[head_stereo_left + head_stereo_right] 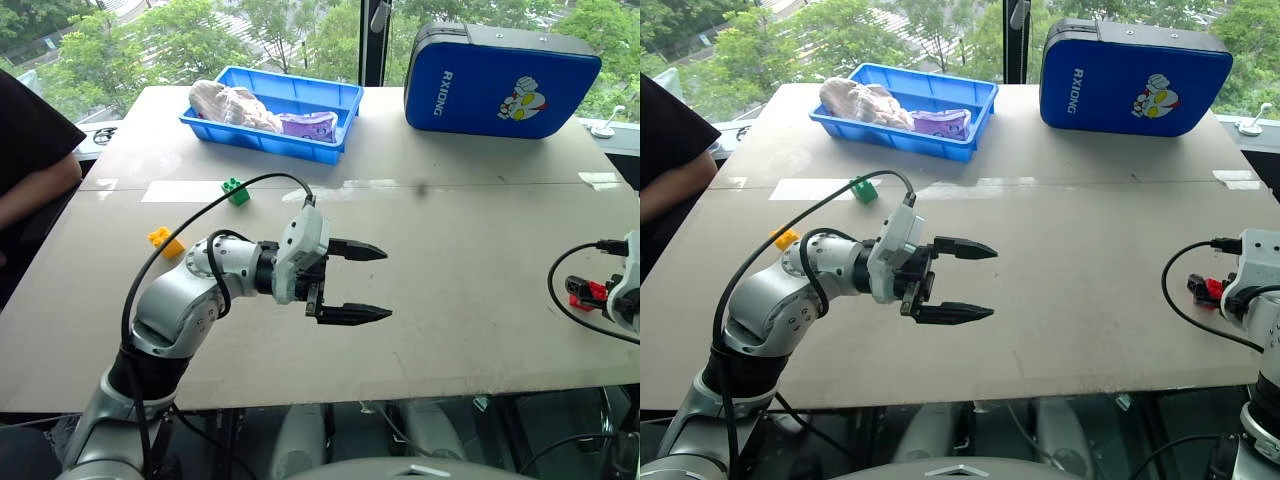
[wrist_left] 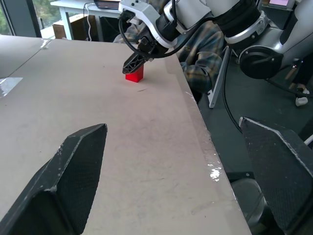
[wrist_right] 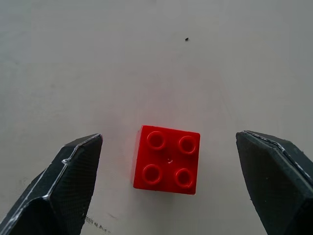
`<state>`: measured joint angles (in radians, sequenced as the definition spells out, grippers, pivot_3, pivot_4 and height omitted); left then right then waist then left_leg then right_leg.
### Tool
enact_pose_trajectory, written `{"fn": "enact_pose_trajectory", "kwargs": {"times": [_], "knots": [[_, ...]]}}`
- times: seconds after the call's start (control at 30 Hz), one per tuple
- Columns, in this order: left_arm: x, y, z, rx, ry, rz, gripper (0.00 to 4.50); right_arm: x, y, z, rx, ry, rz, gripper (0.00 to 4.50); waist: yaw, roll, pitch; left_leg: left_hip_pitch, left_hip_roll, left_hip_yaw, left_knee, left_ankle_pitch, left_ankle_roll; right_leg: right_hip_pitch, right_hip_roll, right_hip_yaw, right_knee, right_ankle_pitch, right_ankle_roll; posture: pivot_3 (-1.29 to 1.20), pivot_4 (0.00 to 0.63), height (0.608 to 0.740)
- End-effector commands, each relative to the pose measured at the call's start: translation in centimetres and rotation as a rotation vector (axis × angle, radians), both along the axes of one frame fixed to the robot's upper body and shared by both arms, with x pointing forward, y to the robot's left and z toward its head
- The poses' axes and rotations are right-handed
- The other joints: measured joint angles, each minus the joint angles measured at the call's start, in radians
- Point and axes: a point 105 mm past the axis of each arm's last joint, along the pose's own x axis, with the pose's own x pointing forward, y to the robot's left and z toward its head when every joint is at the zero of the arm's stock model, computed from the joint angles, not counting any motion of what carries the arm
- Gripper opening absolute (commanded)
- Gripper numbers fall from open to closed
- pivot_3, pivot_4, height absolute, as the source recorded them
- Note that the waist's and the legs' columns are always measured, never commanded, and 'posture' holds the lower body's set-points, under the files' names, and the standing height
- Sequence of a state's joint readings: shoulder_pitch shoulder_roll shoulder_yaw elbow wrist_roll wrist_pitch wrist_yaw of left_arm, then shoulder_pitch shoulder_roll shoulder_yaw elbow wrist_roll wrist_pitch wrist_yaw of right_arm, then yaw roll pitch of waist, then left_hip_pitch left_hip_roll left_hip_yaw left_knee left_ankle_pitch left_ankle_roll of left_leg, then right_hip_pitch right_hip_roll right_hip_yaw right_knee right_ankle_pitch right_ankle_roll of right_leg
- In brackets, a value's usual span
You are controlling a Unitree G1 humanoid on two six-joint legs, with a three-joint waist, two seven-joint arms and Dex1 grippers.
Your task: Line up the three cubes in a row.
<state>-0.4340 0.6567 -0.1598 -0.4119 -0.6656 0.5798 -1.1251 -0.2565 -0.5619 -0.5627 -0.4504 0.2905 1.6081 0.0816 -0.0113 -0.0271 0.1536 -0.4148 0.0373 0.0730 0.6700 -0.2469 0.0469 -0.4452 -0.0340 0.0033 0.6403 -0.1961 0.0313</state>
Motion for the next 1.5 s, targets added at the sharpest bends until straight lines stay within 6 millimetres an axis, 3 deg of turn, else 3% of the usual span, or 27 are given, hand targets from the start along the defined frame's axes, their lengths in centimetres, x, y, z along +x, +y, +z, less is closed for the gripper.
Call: {"fn": "enact_pose_trajectory", "kwargs": {"times": [0.03, 0.13, 0.27, 0.3, 0.33, 0.4, 0.57, 0.63, 0.73, 0.8, 0.9, 1.03, 1.17, 1.5], "knots": [[-0.4, 0.0, 1.0, -0.015, -0.053, -0.002, 4.44, 0.2, 0.0, 0.4, -0.011, -0.006, -0.002, 4.5, 0.0, 0.0, 0.0, 0.0, 0.0, 0.0, 0.0, 0.0, 0.0, 0.0, 0.0, 0.0, 0.0, 0.0, 0.0, 0.0, 0.15, 0.74], [-0.5, 0.1, 1.0, -0.017, -0.049, 0.004, 4.44, 0.4, -0.1, 0.4, -0.012, 0.006, 0.001, 4.5, -0.001, 0.0, 0.0, 0.0, 0.0, 0.0, 0.0, 0.0, 0.0, 0.0, 0.0, 0.0, 0.0, 0.0, 0.0, 0.0, 0.15, 0.74], [-0.6, 0.2, 0.9, -0.013, -0.05, 0.009, 4.5, 0.6, 0.0, -0.2, 0.01, 0.035, 0.016, 2.8, -0.001, 0.0, 0.0, 0.0, 0.0, 0.0, 0.0, 0.0, 0.0, 0.0, 0.0, 0.0, 0.0, 0.0, 0.0, 0.0, 0.15, 0.74], [-0.6, 0.2, 0.9, -0.012, -0.051, 0.011, 4.5, 0.6, 0.0, -0.2, 0.013, 0.037, 0.014, 2.64, -0.001, 0.0, 0.0, 0.0, 0.0, 0.0, 0.0, 0.0, 0.0, 0.0, 0.0, 0.0, 0.0, 0.0, 0.0, 0.0, 0.15, 0.74], [-0.6, 0.2, 0.9, -0.011, -0.052, 0.015, 4.5, 0.6, -0.1, -0.3, 0.016, 0.04, 0.013, 1.89, -0.001, 0.0, 0.0, 0.0, 0.0, 0.0, 0.0, 0.0, 0.0, 0.0, 0.0, 0.0, 0.0, 0.0, 0.0, 0.0, 0.15, 0.74], [-0.6, 0.3, 0.9, -0.01, -0.051, 0.021, 4.5, 0.7, -0.1, -0.3, 0.012, 0.044, 0.013, 1.33, -0.001, 0.0, 0.0, 0.0, 0.0, 0.0, 0.0, 0.0, 0.0, 0.0, 0.0, 0.0, 0.0, 0.0, 0.0, 0.0, 0.15, 0.74], [-0.5, 0.7, 0.6, -0.005, -0.048, 0.059, 4.5, 1.1, 1.3, 1.2, -0.012, 0.011, 0.139, 1.33, -0.001, 0.0, 0.0, 0.0, 0.0, 0.0, 0.0, 0.0, 0.0, 0.0, 0.0, 0.0, 0.0, 0.0, 0.0, 0.0, 0.15, 0.74], [-0.2, 1.7, 0.4, -0.009, -0.057, 0.128, 4.5, 2.4, 6.9, 4.2, -0.015, -0.177, 0.551, 1.33, -0.003, 0.0, 0.0, 0.0, 0.0, 0.0, 0.0, 0.0, 0.0, 0.0, 0.0, 0.0, 0.0, 0.0, 0.0, 0.0, 0.15, 0.74], [-0.3, 3.2, -0.2, -0.018, -0.048, 0.229, 4.5, 2.0, 14.0, 5.6, -0.065, -0.231, 1.053, 1.33, -0.016, 0.002, 0.001, 0.001, 0.001, 0.0, -0.001, 0.0, 0.0, 0.0, 0.001, 0.002, 0.0, 0.0, 0.0, 0.0, 0.15, 0.74], [-0.3, 4.3, -0.7, -0.025, -0.037, 0.318, 4.5, 2.6, 17.2, 5.6, -0.125, -0.238, 1.296, 1.33, -0.033, 0.001, 0.002, 0.002, 0.003, 0.0, -0.001, 0.0, 0.0, 0.0, 0.003, 0.002, 0.0, 0.0, 0.0, 0.0, 0.15, 0.74], [-0.5, 5.7, -1.5, 0.005, -0.028, 0.395, 4.5, 4.2, 19.9, 5.1, -0.16, -0.212, 1.495, 1.33, -0.03, 0.0, 0.002, 0.003, 0.003, -0.001, -0.001, 0.0, 0.0, 0.0, 0.002, 0.001, 0.0, 0.0, 0.0, 0.0, 0.15, 0.74], [-1.4, 7.0, -1.8, 0.043, 0.014, 0.419, 4.5, 6.2, 22.6, 4.2, -0.261, -0.135, 1.734, 1.33, -0.02, 0.0, 0.002, 0.001, 0.003, 0.0, 0.0, 0.0, 0.0, -0.001, 0.0, 0.0, 0.0, 0.0, 0.0, 0.0, 0.15, 0.74], [-2.2, 7.6, -2.0, 0.069, 0.02, 0.425, 4.5, 7.7, 23.6, 3.0, -0.32, -0.07, 1.864, 1.33, -0.006, 0.0, 0.003, -0.001, 0.003, 0.0, -0.001, 0.0, 0.0, -0.001, -0.001, 0.0, -0.003, 0.002, -0.004, 0.0, 0.15, 0.74], [-3.2, 8.7, -2.2, 0.099, 0.019, 0.443, 4.5, 9.0, 25.0, 2.5, -0.302, -0.04, 1.975, 1.33, 0.0, 0.001, 0.003, -0.001, 0.003, 0.001, -0.001, 0.0, 0.0, -0.001, -0.001, -0.001, -0.003, 0.002, -0.005, 0.0, 0.15, 0.74]]}}
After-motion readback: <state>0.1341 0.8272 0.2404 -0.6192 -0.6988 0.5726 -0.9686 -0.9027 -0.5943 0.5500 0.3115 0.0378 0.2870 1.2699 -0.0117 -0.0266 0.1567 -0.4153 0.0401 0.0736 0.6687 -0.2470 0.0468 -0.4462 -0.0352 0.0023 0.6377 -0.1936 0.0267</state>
